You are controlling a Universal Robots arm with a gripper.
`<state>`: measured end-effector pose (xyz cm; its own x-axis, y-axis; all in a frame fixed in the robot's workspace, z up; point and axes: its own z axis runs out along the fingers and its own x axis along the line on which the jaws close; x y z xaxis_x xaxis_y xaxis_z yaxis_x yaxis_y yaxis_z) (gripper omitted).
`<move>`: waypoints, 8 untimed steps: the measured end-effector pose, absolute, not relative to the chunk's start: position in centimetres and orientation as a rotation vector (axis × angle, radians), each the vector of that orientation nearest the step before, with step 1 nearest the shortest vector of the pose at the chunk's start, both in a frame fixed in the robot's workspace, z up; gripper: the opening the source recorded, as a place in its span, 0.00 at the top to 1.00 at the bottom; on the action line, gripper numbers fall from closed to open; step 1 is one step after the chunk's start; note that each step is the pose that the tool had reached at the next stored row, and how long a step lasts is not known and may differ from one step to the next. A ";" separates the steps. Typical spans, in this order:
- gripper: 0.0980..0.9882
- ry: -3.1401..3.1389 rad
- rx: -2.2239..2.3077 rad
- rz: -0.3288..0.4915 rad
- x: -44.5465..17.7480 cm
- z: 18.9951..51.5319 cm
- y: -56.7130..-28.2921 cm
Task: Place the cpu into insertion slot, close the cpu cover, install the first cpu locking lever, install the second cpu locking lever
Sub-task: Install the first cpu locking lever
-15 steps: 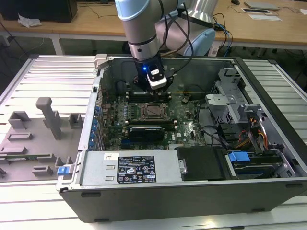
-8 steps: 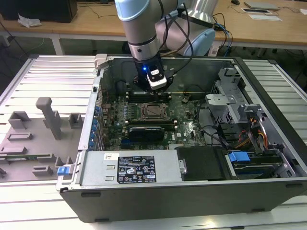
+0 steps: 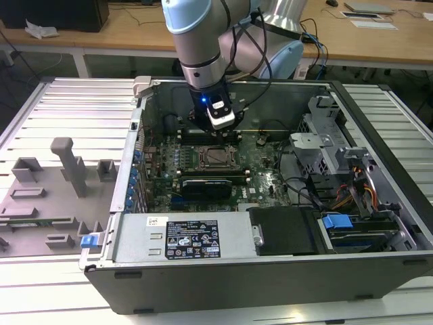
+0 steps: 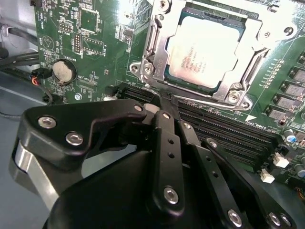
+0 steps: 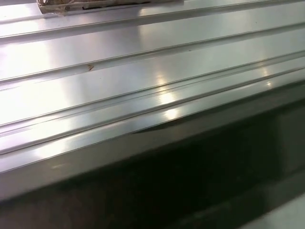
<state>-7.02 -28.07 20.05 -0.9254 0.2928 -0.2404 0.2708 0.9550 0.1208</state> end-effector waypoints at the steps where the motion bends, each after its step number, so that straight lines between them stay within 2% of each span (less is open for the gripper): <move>1: 0.99 2.850 0.418 0.124 -7.0 20.0 -28.1; 8: 0.99 2.850 0.418 0.124 -7.0 19.8 -28.5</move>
<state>-7.02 -28.54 19.78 -0.9254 0.2930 -0.2405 0.2709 0.9550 0.1210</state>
